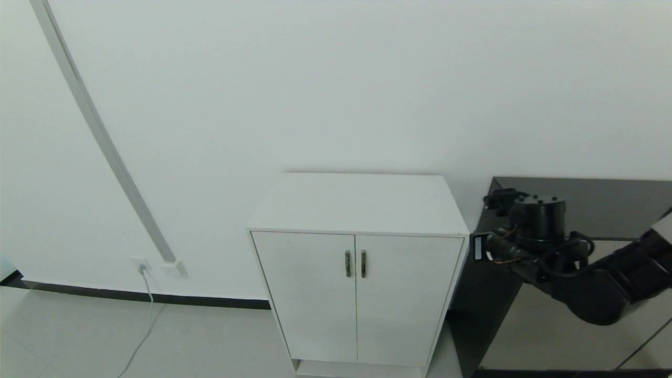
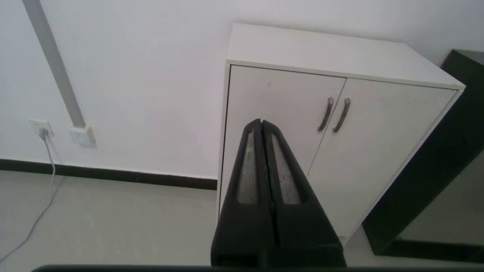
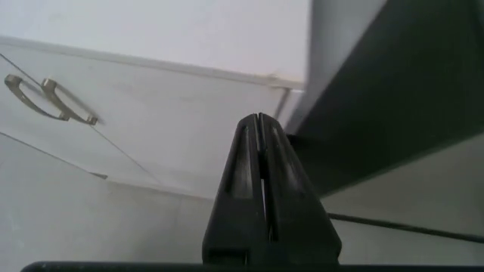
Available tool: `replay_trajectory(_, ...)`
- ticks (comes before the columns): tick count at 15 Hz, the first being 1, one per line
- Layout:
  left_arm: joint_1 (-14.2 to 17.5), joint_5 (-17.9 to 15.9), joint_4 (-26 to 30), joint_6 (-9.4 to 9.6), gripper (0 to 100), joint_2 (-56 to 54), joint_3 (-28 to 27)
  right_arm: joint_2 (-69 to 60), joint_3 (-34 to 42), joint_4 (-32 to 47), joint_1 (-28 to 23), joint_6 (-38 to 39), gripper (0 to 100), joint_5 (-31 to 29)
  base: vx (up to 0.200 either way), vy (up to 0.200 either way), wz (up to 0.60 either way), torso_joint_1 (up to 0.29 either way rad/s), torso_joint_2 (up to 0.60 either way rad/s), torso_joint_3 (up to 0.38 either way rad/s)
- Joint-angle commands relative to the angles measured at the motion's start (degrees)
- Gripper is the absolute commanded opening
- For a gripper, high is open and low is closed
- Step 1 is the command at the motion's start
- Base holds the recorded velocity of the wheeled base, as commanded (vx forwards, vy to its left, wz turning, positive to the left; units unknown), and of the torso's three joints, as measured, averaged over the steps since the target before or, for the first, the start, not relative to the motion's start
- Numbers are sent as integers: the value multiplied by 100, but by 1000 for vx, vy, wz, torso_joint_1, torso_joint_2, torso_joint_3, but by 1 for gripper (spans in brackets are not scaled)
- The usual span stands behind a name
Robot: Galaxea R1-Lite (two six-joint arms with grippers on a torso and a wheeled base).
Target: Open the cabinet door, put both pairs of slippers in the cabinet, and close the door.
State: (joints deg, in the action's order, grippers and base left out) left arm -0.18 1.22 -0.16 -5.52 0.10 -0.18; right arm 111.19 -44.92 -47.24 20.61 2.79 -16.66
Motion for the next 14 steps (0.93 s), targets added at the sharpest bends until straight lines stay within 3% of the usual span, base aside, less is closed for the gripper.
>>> replay_trajectory(1, 1, 1, -2, -1, 0, 8, 1, -1143, 634, 136, -435, -156, 0, -3, 0, 0, 0, 0, 0, 0)
replay_trajectory(2, 1, 1, -2, -1, 0, 8, 1, -1618, 1144, 145, -655, -156, 0, -3, 0, 0, 0, 0, 0, 0)
replay_trajectory(3, 1, 1, -2, -1, 0, 8, 1, -1618, 1144, 145, -655, -156, 0, -3, 0, 0, 0, 0, 0, 0)
replay_trajectory(5, 1, 1, -2, -1, 0, 8, 1, -2383, 2251, 110, -822, -121, 0, 49, 0, 0, 0, 0, 0, 0)
replay_trajectory(9, 1, 1, -2, -1, 0, 8, 1, -2769, 3060, 83, -813, -95, 0, 128, 0, 0, 0, 0, 0, 0)
replay_trajectory(14, 1, 1, -2, -1, 0, 8, 1, -3209, 4176, -514, -822, -95, 0, 339, 0, 0, 0, 0, 0, 0)
